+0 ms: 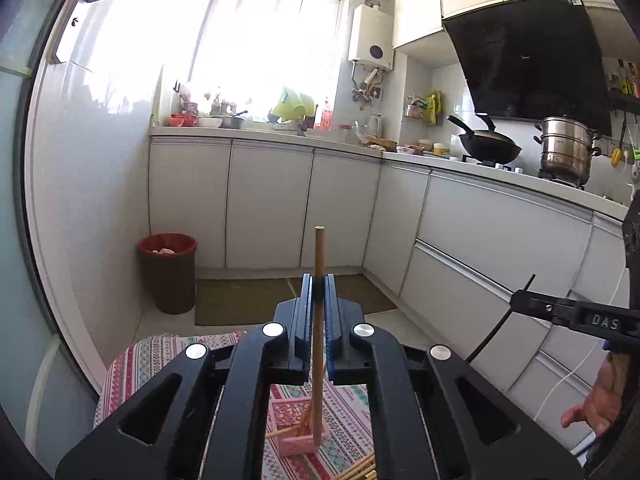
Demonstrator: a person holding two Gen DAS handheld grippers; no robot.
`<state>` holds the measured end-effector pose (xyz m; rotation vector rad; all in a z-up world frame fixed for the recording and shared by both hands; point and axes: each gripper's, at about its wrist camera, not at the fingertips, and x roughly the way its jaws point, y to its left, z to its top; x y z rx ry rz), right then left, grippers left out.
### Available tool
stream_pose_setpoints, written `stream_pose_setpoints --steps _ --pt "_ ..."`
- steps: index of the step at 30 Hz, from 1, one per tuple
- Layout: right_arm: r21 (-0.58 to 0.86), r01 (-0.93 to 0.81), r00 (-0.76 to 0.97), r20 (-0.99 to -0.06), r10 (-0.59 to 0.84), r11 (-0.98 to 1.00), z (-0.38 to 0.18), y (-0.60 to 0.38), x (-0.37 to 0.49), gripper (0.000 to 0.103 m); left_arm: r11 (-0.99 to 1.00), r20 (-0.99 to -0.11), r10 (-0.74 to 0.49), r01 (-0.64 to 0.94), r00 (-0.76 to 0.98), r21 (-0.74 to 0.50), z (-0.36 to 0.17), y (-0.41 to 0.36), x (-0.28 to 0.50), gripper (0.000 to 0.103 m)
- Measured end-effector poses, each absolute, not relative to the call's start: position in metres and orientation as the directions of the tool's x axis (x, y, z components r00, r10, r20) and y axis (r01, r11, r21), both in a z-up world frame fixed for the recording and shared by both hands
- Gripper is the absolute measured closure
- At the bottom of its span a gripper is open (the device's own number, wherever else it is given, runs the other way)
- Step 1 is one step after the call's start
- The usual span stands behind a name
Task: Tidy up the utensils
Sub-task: 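Carry both held sticks upright over the pink basket, then open the left tool and the right tool, dropping sticks into the basket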
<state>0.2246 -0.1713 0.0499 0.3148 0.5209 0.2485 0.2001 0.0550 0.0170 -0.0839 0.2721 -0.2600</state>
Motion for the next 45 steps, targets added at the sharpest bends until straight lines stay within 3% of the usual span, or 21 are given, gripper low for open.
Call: stream_pose_setpoints --steps 8,11,16,20,25,31,38,41,42,44,45 --pt "0.362 -0.180 0.813 -0.469 0.345 0.915 0.025 -0.144 0.265 0.099 0.979 -0.309 -0.204 0.186 0.929 -0.086 -0.030 0.047 0.259 0.098" --pt "0.362 -0.177 0.800 -0.488 0.348 0.915 0.012 -0.137 0.279 0.098 0.974 -0.342 -0.216 0.180 0.914 -0.135 -0.049 0.055 0.267 0.095" --pt "0.366 -0.176 0.787 -0.505 0.354 0.914 -0.005 -0.129 0.295 0.099 0.954 -0.270 -0.207 0.133 0.940 -0.269 -0.042 0.095 0.241 0.089" --pt "0.357 -0.181 0.779 -0.517 0.355 0.916 -0.016 -0.115 0.305 0.099 0.938 -0.194 -0.164 0.092 0.967 -0.335 -0.020 0.124 0.217 0.063" --pt "0.329 -0.184 0.780 -0.524 0.342 0.926 -0.034 -0.094 0.316 0.098 0.928 -0.130 -0.148 0.092 0.980 -0.362 -0.005 0.146 0.201 0.063" --pt "0.352 -0.210 0.760 -0.528 0.379 0.912 -0.057 -0.079 0.332 0.093 0.936 -0.165 -0.143 0.079 0.976 -0.343 -0.005 0.147 0.204 0.062" --pt "0.330 -0.190 0.778 -0.524 0.347 0.925 -0.047 -0.087 0.317 0.090 0.952 -0.197 -0.162 0.101 0.967 -0.288 -0.002 0.132 0.199 0.055" --pt "0.327 -0.184 0.788 -0.514 0.338 0.927 -0.040 -0.095 0.304 0.074 0.956 -0.228 -0.185 0.121 0.956 -0.267 -0.002 0.121 0.198 0.050" --pt "0.326 -0.181 0.794 -0.508 0.334 0.928 -0.039 -0.099 0.299 0.067 0.957 -0.236 -0.193 0.130 0.953 -0.258 -0.003 0.116 0.197 0.044" --pt "0.320 -0.170 0.808 -0.496 0.317 0.932 -0.035 -0.106 0.285 0.046 0.962 -0.241 -0.195 0.138 0.951 -0.236 -0.005 0.107 0.192 0.032" --pt "0.327 -0.161 0.816 -0.487 0.312 0.931 -0.035 -0.112 0.278 0.028 0.964 -0.244 -0.192 0.136 0.951 -0.229 -0.007 0.104 0.189 0.028"
